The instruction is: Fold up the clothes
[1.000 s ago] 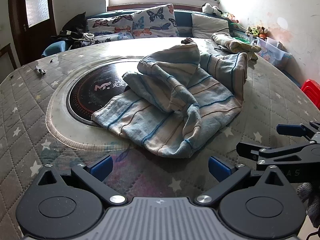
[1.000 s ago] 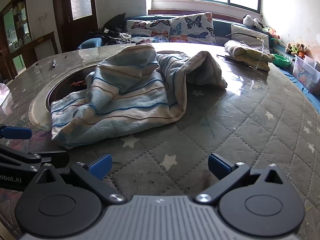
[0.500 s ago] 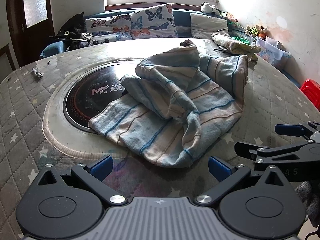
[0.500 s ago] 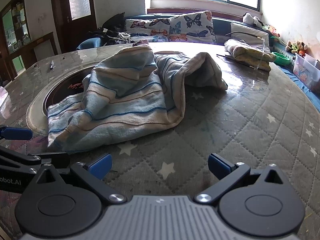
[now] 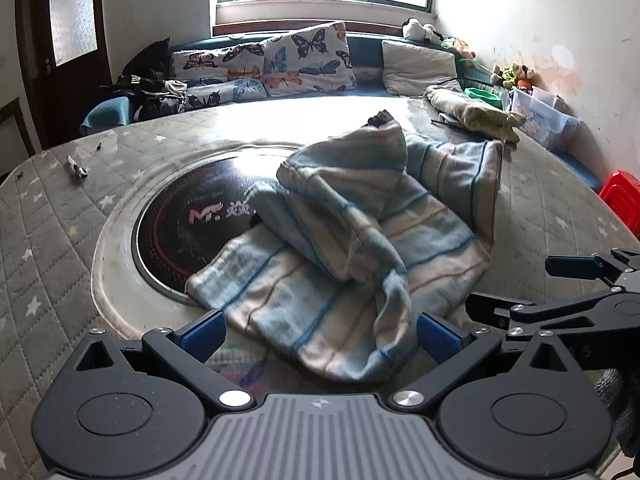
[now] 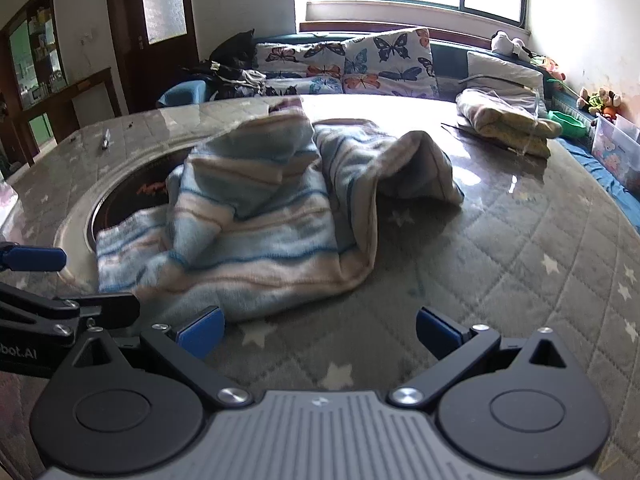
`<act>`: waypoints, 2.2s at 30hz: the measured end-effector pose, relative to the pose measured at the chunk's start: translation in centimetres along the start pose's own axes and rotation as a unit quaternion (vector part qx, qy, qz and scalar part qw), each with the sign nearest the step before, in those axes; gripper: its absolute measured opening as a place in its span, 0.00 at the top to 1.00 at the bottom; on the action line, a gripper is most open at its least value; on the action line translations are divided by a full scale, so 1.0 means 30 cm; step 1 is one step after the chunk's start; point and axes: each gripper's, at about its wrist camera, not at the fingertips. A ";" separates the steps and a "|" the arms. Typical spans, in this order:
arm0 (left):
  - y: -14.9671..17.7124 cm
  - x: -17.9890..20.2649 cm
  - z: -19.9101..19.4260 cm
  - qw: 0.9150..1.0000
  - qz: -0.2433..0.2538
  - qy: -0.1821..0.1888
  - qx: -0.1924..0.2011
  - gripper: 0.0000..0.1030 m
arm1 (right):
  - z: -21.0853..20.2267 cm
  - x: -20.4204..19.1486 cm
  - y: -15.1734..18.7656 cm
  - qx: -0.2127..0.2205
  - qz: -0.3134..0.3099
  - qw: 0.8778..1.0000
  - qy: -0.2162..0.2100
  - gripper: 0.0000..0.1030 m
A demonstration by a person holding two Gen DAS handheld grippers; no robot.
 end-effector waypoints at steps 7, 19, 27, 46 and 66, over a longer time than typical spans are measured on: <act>-0.057 -0.028 0.006 1.000 0.002 0.001 0.017 0.01 | 0.007 0.010 -0.074 0.019 -0.001 1.000 -0.008 0.00; -0.211 -0.088 0.094 0.998 0.010 0.033 0.049 0.32 | 0.044 0.063 -0.268 0.044 0.015 0.999 -0.024 0.13; -0.245 -0.146 0.198 0.999 -0.010 0.039 0.024 0.46 | 0.126 0.079 -0.428 0.046 0.043 0.996 -0.063 0.33; -0.236 -0.134 0.108 0.993 -0.010 0.106 0.056 0.94 | 0.226 0.071 -0.474 0.002 0.078 0.988 -0.132 0.90; 0.160 0.091 -0.009 0.968 0.066 0.238 -0.040 0.94 | -0.230 0.284 -0.047 -0.007 0.007 0.996 -0.093 0.71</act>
Point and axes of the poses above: each gripper's, at about its wrist camera, not at the fingertips, and z roughly the way its jaws point, x to its right, y to its underside, and after that the axes turned 15 degrees about y, right-handed
